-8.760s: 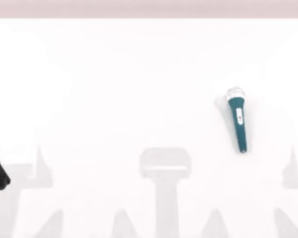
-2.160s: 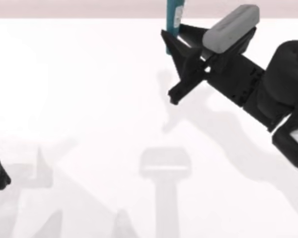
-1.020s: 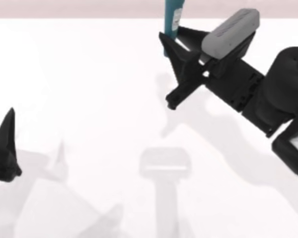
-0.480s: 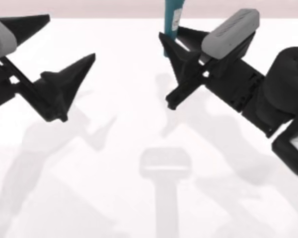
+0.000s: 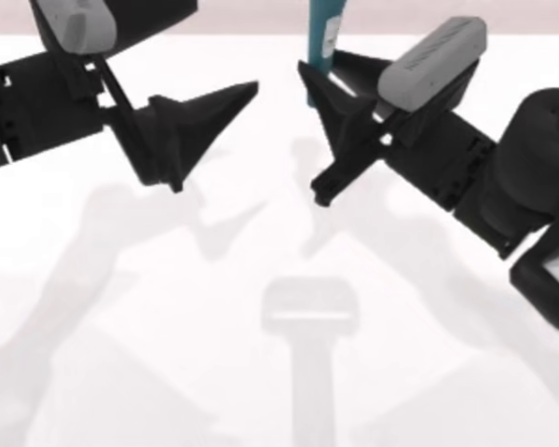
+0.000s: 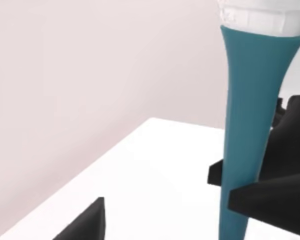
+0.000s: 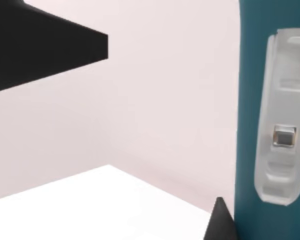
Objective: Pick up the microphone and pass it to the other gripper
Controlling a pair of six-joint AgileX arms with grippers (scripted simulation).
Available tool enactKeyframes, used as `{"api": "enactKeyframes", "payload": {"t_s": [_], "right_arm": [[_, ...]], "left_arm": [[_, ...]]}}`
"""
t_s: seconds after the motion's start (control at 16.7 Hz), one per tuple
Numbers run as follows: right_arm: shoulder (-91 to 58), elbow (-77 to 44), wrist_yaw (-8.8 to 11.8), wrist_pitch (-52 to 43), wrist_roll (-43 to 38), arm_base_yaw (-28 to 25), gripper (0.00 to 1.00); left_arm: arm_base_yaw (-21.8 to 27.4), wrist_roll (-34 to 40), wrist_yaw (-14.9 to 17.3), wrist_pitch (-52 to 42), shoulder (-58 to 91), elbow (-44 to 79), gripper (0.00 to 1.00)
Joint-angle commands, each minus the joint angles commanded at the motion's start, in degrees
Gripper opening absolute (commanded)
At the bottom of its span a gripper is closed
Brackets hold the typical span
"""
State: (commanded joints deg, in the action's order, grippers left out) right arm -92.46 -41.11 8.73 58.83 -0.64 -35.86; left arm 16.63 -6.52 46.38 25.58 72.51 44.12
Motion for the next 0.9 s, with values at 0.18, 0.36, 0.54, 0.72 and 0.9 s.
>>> {"api": "enactKeyframes", "payload": {"t_s": [0.18, 0.36, 0.54, 0.72, 0.9], "right_arm": [[0.0, 0.0, 0.0, 0.0, 0.0, 0.0, 0.00], [0.0, 0.0, 0.0, 0.0, 0.0, 0.0, 0.00], [0.0, 0.0, 0.0, 0.0, 0.0, 0.0, 0.00], [0.0, 0.0, 0.0, 0.0, 0.0, 0.0, 0.00], [0.0, 0.0, 0.0, 0.0, 0.0, 0.0, 0.00]], "left_arm": [[0.0, 0.0, 0.0, 0.0, 0.0, 0.0, 1.00], [0.4, 0.0, -0.6, 0.1, 0.7, 0.5, 1.00], [3.9, 0.2, -3.8, 1.3, 5.4, 4.4, 1.00], [8.3, 0.4, -8.1, 2.8, 11.8, 9.5, 1.00], [11.8, 0.6, -11.5, 3.9, 16.8, 13.5, 1.00]]}}
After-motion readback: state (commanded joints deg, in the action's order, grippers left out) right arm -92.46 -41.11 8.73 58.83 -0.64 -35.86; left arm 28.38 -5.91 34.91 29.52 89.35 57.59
